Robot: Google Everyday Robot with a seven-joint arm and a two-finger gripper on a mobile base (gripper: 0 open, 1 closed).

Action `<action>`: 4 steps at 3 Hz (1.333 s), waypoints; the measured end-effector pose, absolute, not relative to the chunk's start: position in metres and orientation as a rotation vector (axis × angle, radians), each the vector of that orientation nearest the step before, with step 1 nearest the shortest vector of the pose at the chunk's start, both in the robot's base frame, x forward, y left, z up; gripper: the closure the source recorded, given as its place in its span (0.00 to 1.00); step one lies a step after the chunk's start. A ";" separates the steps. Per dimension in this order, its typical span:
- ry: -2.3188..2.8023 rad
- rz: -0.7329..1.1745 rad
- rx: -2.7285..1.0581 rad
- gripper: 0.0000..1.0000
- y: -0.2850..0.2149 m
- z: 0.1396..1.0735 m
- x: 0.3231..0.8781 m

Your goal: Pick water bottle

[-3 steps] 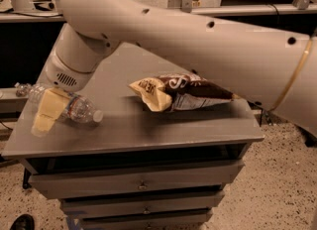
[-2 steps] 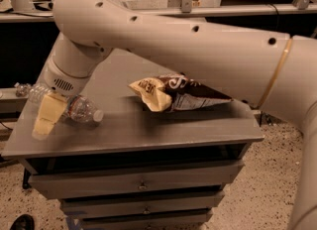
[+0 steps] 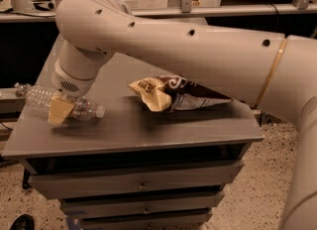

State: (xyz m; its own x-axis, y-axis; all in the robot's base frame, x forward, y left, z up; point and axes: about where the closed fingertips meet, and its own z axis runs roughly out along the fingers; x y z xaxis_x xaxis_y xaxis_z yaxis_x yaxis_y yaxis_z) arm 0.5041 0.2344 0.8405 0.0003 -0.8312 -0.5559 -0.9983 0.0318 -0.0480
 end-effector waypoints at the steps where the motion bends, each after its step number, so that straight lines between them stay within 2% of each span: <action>1: 1.882 0.480 -1.836 0.64 0.226 0.848 0.517; 2: 1.869 0.465 -1.817 0.88 0.219 0.864 0.533; 3: 1.841 0.440 -1.794 1.00 0.212 0.888 0.557; 4: 1.805 0.456 -1.732 1.00 0.199 0.920 0.586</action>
Offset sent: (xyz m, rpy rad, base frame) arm 0.0531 -0.0259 0.0453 0.0272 -0.0718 -0.0413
